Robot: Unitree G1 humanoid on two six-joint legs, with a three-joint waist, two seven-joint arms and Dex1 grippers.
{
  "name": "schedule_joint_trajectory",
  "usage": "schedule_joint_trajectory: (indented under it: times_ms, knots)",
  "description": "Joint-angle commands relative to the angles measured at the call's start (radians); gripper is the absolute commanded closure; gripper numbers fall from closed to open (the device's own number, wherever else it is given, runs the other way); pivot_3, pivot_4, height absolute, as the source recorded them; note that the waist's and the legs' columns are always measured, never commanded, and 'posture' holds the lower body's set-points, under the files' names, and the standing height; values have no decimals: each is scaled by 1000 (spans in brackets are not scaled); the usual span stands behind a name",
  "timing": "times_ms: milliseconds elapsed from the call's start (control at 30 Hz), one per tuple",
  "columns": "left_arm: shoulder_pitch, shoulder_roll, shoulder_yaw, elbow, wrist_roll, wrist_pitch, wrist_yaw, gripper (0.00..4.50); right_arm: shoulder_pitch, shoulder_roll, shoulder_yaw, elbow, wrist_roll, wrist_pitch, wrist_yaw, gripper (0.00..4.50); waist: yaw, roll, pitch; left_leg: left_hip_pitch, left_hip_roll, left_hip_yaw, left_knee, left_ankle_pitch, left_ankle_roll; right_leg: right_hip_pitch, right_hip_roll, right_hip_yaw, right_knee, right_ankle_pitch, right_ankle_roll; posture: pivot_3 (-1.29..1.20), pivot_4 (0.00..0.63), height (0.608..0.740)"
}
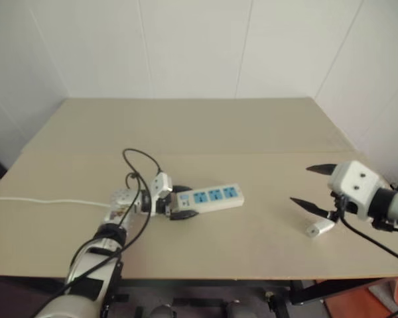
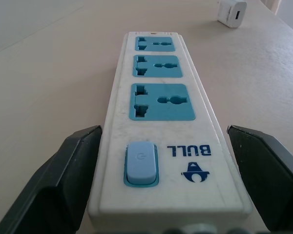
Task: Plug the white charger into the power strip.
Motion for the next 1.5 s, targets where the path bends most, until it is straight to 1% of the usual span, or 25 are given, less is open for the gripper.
schedule_joint_trajectory:
  times_ms: [33, 233, 333, 400, 600, 733, 833, 1000, 1133, 1300, 1400, 1500]
  knots:
    - [24, -7, -18, 10, 21, -7, -25, 12, -14, -19, -43, -33, 15, 2, -3, 0, 0, 0, -1, 0, 0, 0, 0, 0, 0, 0, 0, 0, 0, 0, 0, 0, 150, 740]
    - [34, 5, -20, 3, 24, -5, -45, 12, -21, -15, -31, -23, 14, -5, -6, 0, 0, 0, -4, 1, 0, 0, 0, 0, 0, 0, 0, 0, 0, 0, 0, 0, 150, 740]
    - [34, 10, -19, 2, 22, 2, -52, 634, -31, -14, -24, -16, 15, -11, -6, 0, -2, 0, -4, 1, 0, 0, 0, 0, 0, 0, 0, 0, 0, 0, 0, 0, 150, 740]
    - [34, 13, -21, 4, 24, 4, -59, 1218, -37, -12, -20, -12, 15, -13, -5, 0, -2, 0, -4, 1, 0, 0, 0, 0, 0, 0, 0, 0, 0, 0, 0, 0, 150, 740]
    - [36, 11, -24, -14, 18, 23, -85, 1199, -44, -9, -20, 4, 21, -20, 3, 0, -2, 0, -4, 1, 0, 0, 0, 0, 0, 0, 0, 0, 0, 0, 0, 0, 150, 740]
    - [44, 4, -34, -67, 7, 51, -126, 1199, -41, -28, -38, 62, 37, -24, 48, 0, -2, 0, -4, 1, 0, 0, 0, 0, 0, 1, 0, 0, 0, 0, 0, 0, 150, 740]
    - [56, -1, -44, -126, -7, 70, -161, 1199, -25, -67, -65, 131, 56, -67, 145, 0, 0, 0, -4, 0, 0, 0, 0, 0, 0, 1, 0, 0, 0, 0, 0, 0, 150, 740]
    - [92, -9, -63, -212, -24, 100, -189, 1199, 27, -188, -68, 243, 27, -193, 321, 0, 1, 0, -4, 0, 0, 0, 0, 0, 0, 1, 0, 0, -1, 0, 0, 0, 150, 740]
    - [124, -6, -84, -249, -15, 102, -188, 1199, 47, -286, -2, 313, -61, -364, 417, 0, -1, 1, -4, 1, 0, 1, 0, 0, 0, 1, 0, 0, 0, 0, 0, 0, 150, 740]
    - [138, -6, -95, -258, -5, 87, -169, 1199, -14, -360, 129, 408, -117, -552, 511, 0, -4, 1, -5, 3, 0, 1, 0, 0, 0, 2, 0, 1, 0, 0, 1, 0, 150, 740]
    - [135, -11, -97, -257, -6, 84, -153, 1199, -102, -369, 226, 467, -175, -633, 528, 0, -4, 1, -5, 3, 0, 1, 0, 0, 0, 2, 0, 1, -1, -1, 1, 0, 150, 740]
    - [139, -13, -103, -265, -5, 86, -144, 1199, -216, -348, 328, 527, -231, -690, 549, 0, -2, 2, -5, 3, 0, 2, 0, 0, 0, 2, 0, 1, 0, -1, 1, 0, 150, 740]
